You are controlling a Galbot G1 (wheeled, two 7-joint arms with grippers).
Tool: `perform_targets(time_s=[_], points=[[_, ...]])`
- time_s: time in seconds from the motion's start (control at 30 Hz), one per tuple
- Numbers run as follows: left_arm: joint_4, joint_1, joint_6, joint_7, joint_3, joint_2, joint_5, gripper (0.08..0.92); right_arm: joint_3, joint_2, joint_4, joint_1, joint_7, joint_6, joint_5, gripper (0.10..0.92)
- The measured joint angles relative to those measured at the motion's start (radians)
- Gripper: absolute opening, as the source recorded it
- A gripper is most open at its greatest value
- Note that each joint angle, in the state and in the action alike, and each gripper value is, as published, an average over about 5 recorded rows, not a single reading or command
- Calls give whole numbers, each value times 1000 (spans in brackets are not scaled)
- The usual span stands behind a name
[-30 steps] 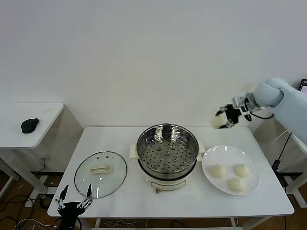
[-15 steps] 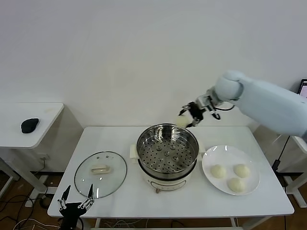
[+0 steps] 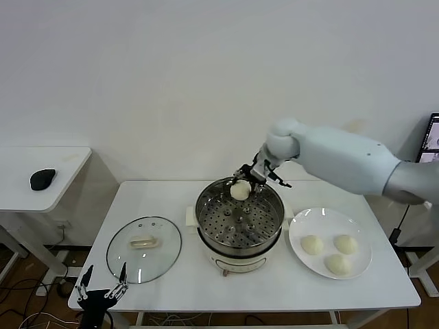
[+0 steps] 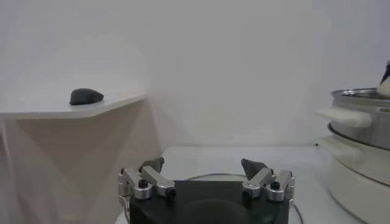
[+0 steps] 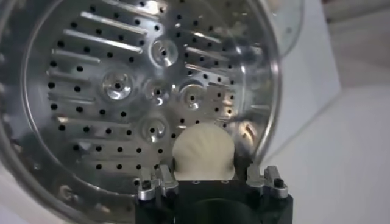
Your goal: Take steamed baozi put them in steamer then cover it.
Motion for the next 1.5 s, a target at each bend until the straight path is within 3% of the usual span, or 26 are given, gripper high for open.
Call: perform_targets(time_s=[0.33,0.6,0.77,1.07,1.5], points=[[2,-3,-4,-1,-9,0,2,823,26,73,-92,-57,47,103,-149,622],[6,-7,-5,-6,-14,1,3,823,26,96,-121,-61,57,130,-179,788],[6,-12,-2,-7,-12,-4,6,823,7,79,-91,-30,34,104,-118,821],[-8,-21,12,-5,-13,3,5,823,-53,-51,81,100,-77,-117,110,823],[-7,-41,26,-5,-9,31,-1,823,-146,-412,377,267,-154,-518,316,823]])
